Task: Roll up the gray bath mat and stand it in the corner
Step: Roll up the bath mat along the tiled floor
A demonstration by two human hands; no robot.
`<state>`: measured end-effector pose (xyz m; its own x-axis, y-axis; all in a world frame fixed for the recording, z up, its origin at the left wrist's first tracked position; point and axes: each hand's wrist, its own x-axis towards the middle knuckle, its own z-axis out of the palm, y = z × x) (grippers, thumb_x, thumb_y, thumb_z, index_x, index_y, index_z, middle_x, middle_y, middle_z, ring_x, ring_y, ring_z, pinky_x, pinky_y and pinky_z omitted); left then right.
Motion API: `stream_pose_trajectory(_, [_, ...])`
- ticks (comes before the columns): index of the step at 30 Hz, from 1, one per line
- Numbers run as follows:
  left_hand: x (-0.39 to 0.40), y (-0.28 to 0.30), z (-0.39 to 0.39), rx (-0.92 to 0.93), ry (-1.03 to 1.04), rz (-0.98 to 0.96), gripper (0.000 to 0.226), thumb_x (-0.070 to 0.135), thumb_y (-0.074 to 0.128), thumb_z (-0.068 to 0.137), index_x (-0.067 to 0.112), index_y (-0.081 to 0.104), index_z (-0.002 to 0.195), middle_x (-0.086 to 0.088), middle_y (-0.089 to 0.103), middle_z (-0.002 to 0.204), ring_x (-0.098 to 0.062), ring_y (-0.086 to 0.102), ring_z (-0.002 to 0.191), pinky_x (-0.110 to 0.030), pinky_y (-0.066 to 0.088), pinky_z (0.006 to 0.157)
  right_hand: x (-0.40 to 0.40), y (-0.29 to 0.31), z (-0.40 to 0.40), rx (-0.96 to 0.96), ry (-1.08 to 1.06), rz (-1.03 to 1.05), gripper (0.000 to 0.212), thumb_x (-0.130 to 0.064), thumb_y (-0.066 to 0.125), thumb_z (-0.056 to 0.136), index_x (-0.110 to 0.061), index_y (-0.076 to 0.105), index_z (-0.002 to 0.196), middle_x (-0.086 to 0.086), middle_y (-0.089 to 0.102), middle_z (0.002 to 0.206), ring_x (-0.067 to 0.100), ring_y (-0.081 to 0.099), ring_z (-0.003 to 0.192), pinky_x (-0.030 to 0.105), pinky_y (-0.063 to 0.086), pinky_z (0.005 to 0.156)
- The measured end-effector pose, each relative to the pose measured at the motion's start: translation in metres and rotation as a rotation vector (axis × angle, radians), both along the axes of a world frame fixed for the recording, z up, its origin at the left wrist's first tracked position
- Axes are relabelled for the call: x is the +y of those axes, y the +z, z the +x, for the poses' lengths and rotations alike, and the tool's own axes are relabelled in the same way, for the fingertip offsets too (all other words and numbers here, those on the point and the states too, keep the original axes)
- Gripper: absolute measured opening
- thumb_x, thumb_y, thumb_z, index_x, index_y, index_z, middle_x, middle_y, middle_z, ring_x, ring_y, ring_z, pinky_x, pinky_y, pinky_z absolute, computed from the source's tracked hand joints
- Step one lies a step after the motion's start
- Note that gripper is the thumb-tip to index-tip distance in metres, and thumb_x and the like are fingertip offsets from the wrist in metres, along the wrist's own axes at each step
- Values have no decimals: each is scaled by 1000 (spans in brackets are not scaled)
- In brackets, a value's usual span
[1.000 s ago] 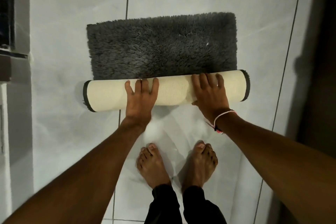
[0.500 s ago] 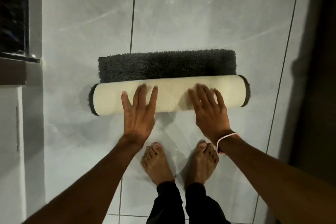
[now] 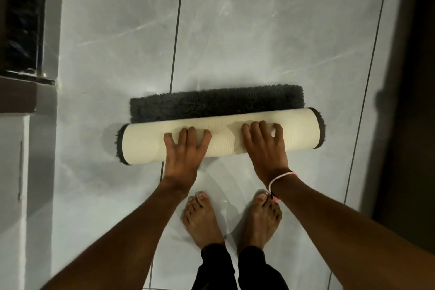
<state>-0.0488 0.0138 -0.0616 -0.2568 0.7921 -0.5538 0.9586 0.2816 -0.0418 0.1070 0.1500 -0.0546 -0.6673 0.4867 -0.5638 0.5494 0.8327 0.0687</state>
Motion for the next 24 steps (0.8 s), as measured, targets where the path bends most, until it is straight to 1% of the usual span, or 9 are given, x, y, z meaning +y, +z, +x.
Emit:
stream_pose_trajectory(6, [-18,8,11,-64,11,-42,92,4,72,68,21,22,144,-18,50,134,-36,49,121,-59,39,102,-22,4,10,-69,-43,-102,82,-15,75,85,-8,27,150,19,43,146,40,43,132,58,29,119])
stream_pose_trajectory(9, [-8,10,-6,-38,-38,54,96,0,74,65,17,29,147,-21,55,132,-37,55,118,-62,42,101,-7,6,5,38,-103,-83,77,-22,75,88,-12,33,152,15,49,149,37,45,138,58,24,124])
stream_pose_trajectory(12, [4,12,-18,-45,-3,114,103,0,69,74,16,10,157,-26,34,155,-39,33,144,-68,22,114,11,13,12,365,-459,48,71,-33,83,80,-13,52,140,16,58,142,38,53,131,58,40,116])
stream_pose_trajectory(14, [11,13,-19,-68,59,141,104,8,69,80,17,0,158,-23,11,164,-38,9,152,-66,14,118,11,14,24,538,-970,127,77,-48,87,74,-14,52,134,16,59,135,36,57,121,53,51,104])
stream_pose_trajectory(16, [20,11,-21,-73,38,99,107,35,67,86,18,-12,156,-23,-9,164,-41,-8,151,-66,9,118,9,13,32,728,-1644,-65,72,-49,91,70,-15,54,121,20,60,136,29,61,111,45,54,101])
stream_pose_trajectory(18, [35,1,-28,-44,-18,43,118,53,67,82,16,-19,154,-26,-17,162,-45,-13,149,-69,10,116,14,2,40,877,-2221,-564,50,-48,85,78,-17,60,107,27,56,146,26,65,115,40,53,104])
stream_pose_trajectory(20, [54,-11,-41,4,-49,10,126,52,73,77,15,-20,154,-26,-14,163,-46,-9,150,-70,13,116,24,-10,41,891,-2302,-1011,73,-58,75,82,-13,56,135,18,46,158,28,51,141,45,40,120])
stream_pose_trajectory(21, [66,-18,-49,13,-51,2,127,48,76,76,15,-19,154,-25,-8,163,-46,-3,150,-69,15,116,33,-20,38,936,-2277,-1088,84,-61,73,82,-17,46,148,13,45,160,26,45,145,45,35,124])
stream_pose_trajectory(24, [84,-29,-66,21,-51,6,125,45,79,73,18,-11,156,-22,18,159,-41,21,146,-66,26,112,65,-36,16,1131,-2177,-1219,69,-55,70,90,-20,51,146,7,56,153,26,52,139,47,38,122])
